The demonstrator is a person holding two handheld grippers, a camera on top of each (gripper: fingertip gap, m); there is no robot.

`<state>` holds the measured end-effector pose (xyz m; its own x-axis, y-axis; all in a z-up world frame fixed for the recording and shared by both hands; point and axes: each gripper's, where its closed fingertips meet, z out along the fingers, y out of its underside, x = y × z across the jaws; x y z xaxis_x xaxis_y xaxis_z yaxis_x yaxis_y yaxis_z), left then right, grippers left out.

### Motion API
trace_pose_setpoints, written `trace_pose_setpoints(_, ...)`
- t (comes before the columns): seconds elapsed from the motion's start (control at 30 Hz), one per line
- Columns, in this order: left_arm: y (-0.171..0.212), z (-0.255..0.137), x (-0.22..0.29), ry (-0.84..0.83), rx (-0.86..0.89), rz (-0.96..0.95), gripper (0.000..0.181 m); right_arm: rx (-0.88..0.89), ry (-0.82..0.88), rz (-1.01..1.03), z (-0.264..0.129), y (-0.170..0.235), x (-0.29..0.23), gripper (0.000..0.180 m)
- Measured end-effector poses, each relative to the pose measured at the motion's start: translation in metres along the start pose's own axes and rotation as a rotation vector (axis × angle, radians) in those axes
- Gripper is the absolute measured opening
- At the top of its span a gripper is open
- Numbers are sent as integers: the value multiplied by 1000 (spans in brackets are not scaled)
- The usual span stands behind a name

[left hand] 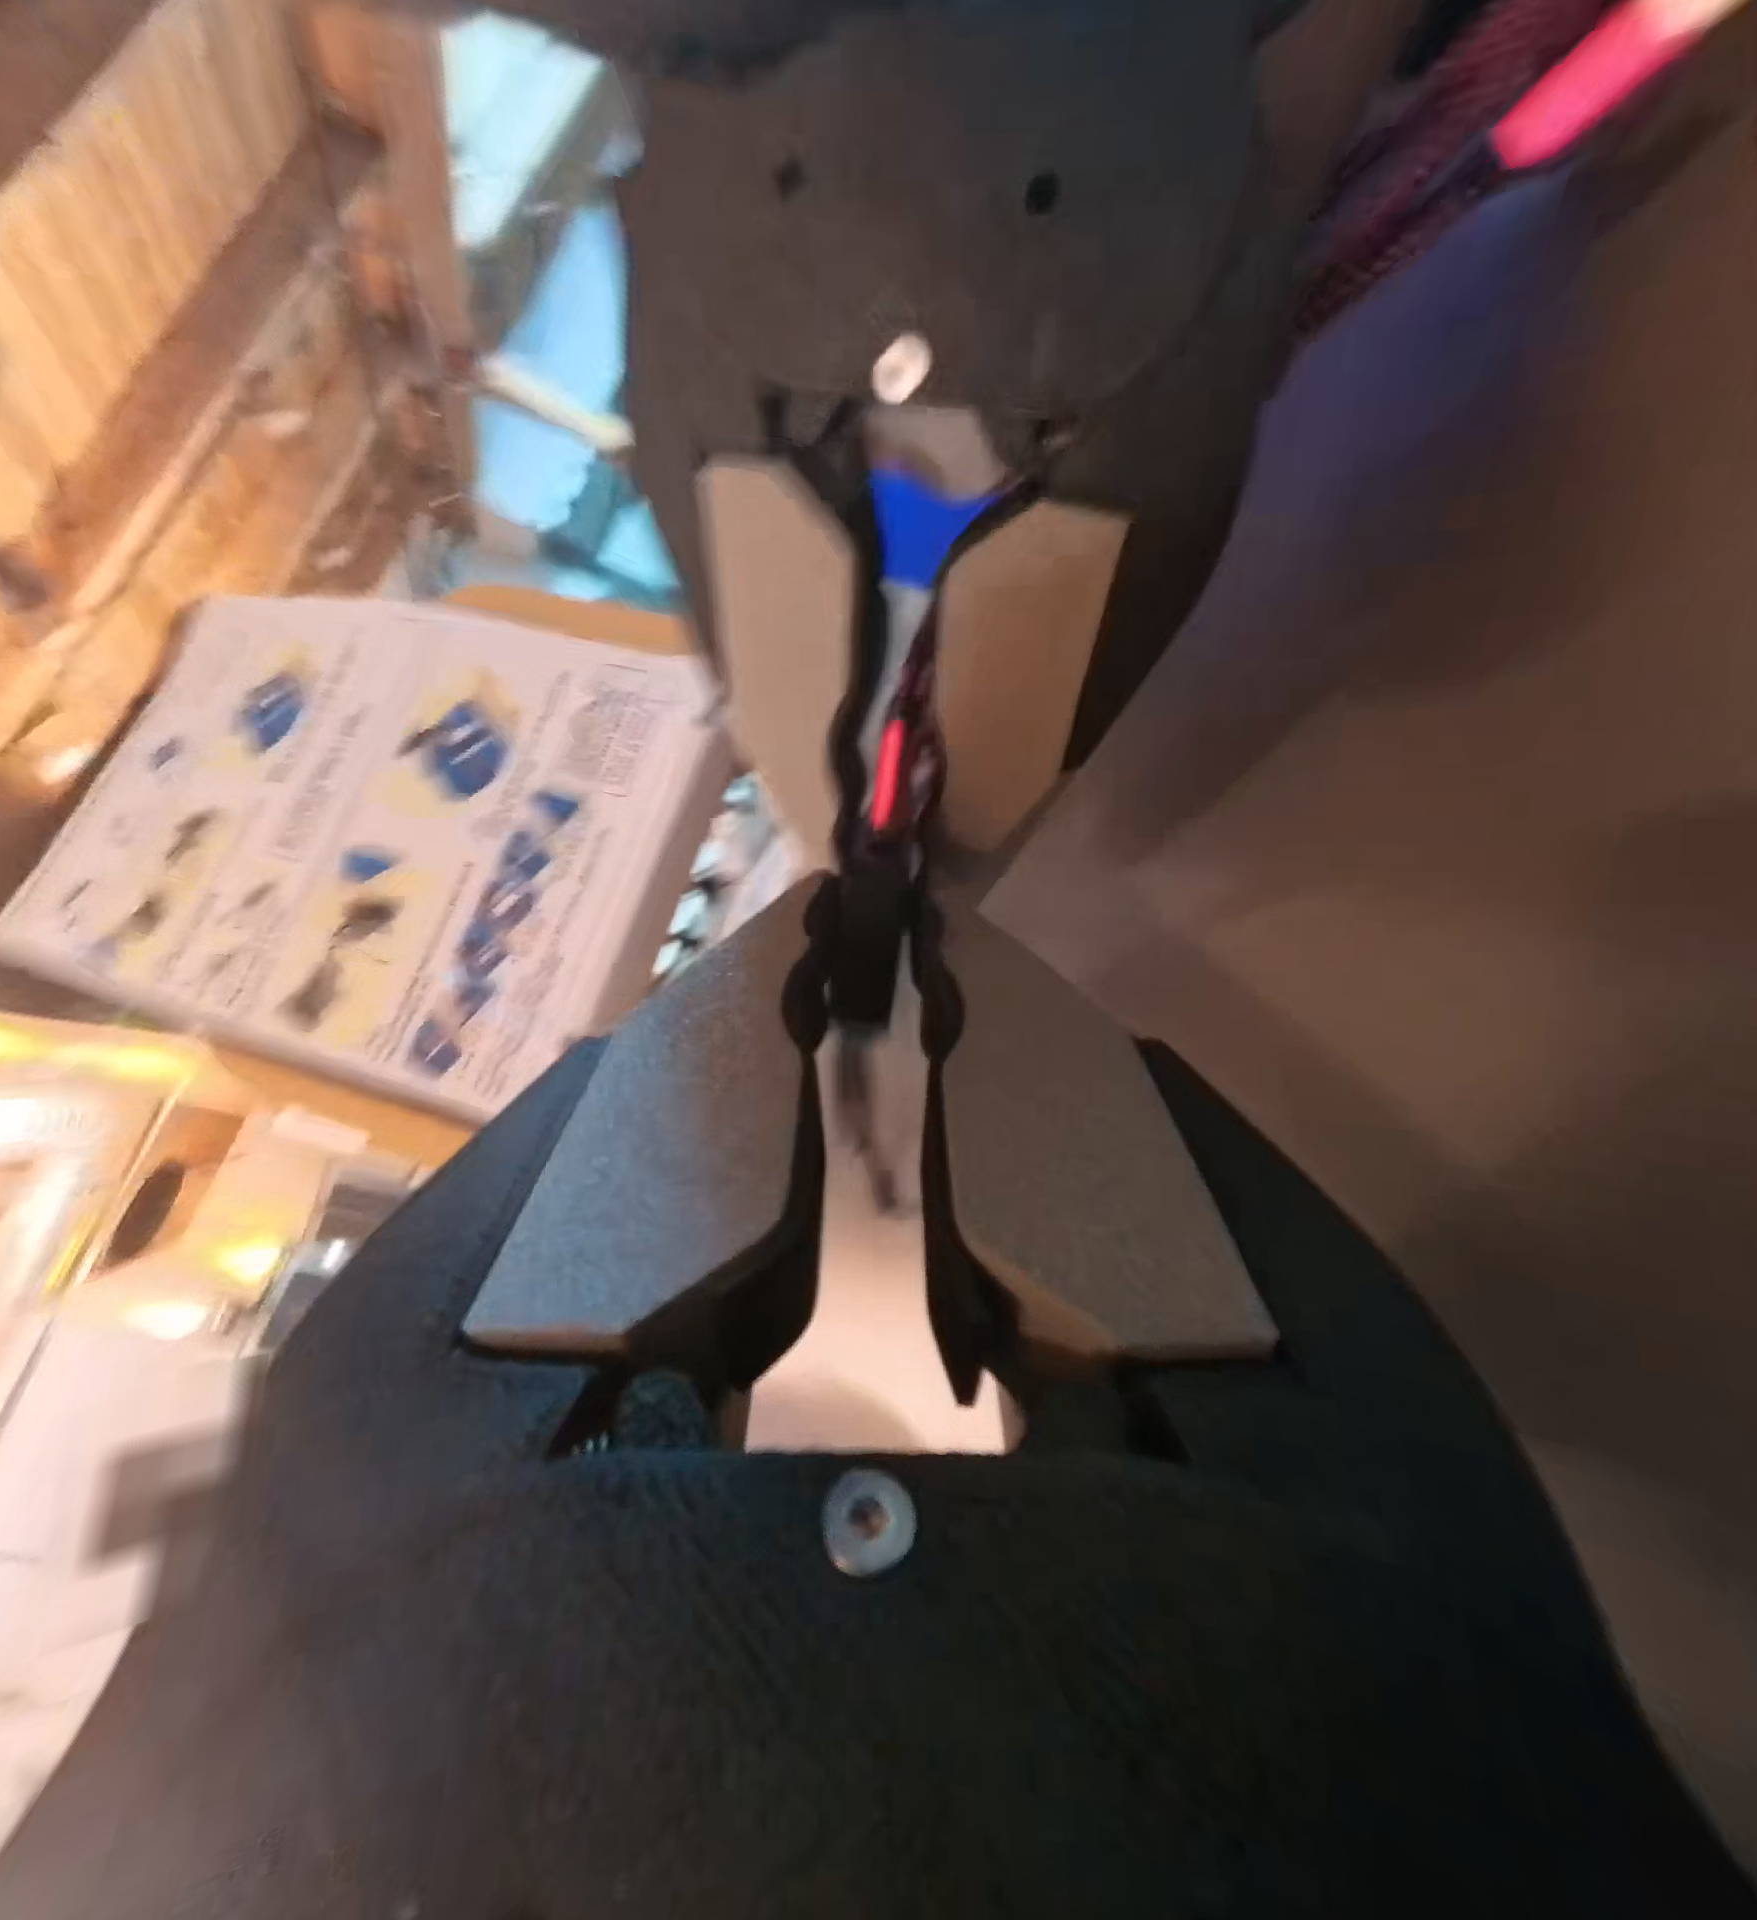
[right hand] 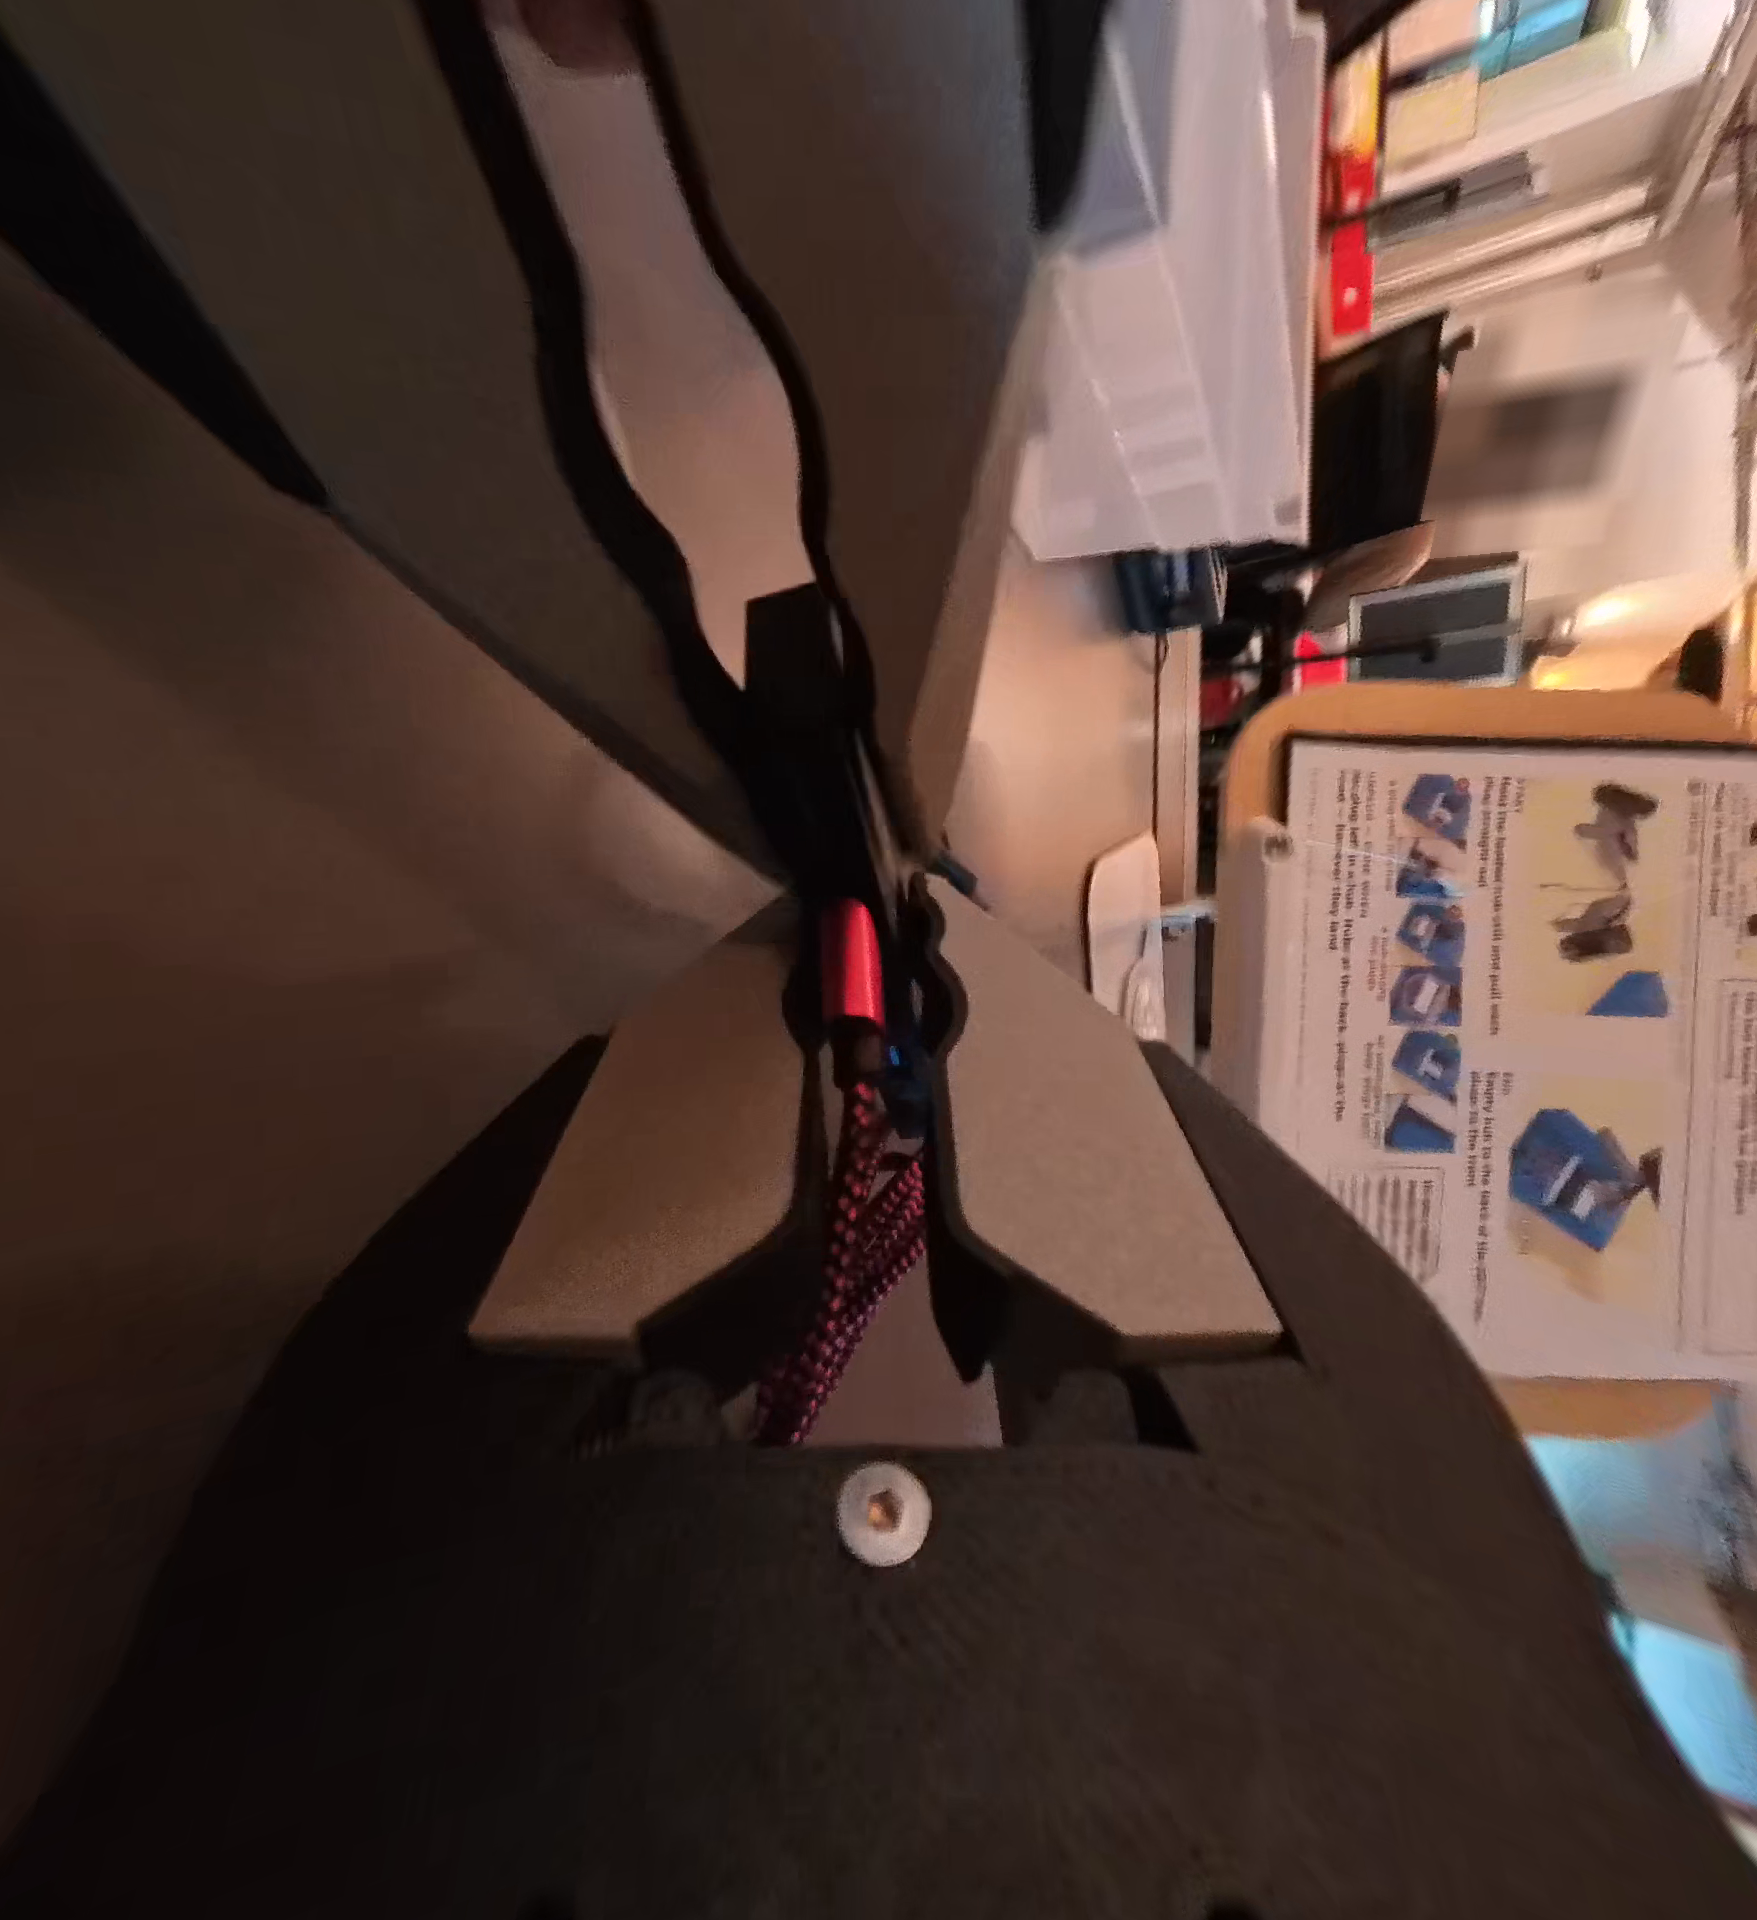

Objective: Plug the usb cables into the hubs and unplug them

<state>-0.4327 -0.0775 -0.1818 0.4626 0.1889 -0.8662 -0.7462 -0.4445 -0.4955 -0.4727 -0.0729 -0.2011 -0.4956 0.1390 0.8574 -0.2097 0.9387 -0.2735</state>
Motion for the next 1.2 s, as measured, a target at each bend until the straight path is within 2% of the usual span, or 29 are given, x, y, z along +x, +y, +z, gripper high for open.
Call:
trace_pose_setpoints(0.07, 3, -4, -19, -93, 2, -89, 18, -51, 35, 87, -9, 16, 23, 9)
trace_pose_setpoints(0.17, 0, -12, -28, -92, 57, -221, 0, -106, 111, 292, -41, 47, 78, 8)
trace_pose_setpoints(0.27, 16, -5, -23, -88, -48, -177, 0, -161, 206, 446, -91, 87, 144, 8)
trace_pose_setpoints(0.4, 16, -1, -9, -58, -79, -64, 0, -316, 211, 494, -154, 155, 209, 8)
trace_pose_setpoints(0.57, 15, -3, -19, -74, -53, -153, 0, -530, 179, 642, -195, 242, 253, 8)
trace_pose_setpoints(0.67, 15, -4, -20, -78, -49, -162, 0, -525, 375, 757, -199, 276, 287, 8)
trace_pose_setpoints(0.73, 15, -3, -17, -72, -58, -133, 0, -422, 527, 828, -204, 284, 311, 7)
trace_pose_setpoints(0.8, 16, -2, -14, -66, -66, -108, 0, -325, 470, 913, -189, 285, 309, 7)
trace_pose_setpoints(0.9, 16, -2, -15, -68, -67, -107, 0, -397, 288, 987, -168, 304, 282, 9)
trace_pose_setpoints(0.97, 16, -3, -16, -71, -59, -118, 0, -417, 190, 1018, -168, 305, 269, 9)
trace_pose_setpoints(1.1, 14, -3, -15, -63, -50, -119, 0, -375, -2, 1044, -184, 278, 261, 9)
trace_pose_setpoints(1.2, 15, -1, -13, -56, -56, -110, 0, -507, -216, 1124, -183, 283, 235, 9)
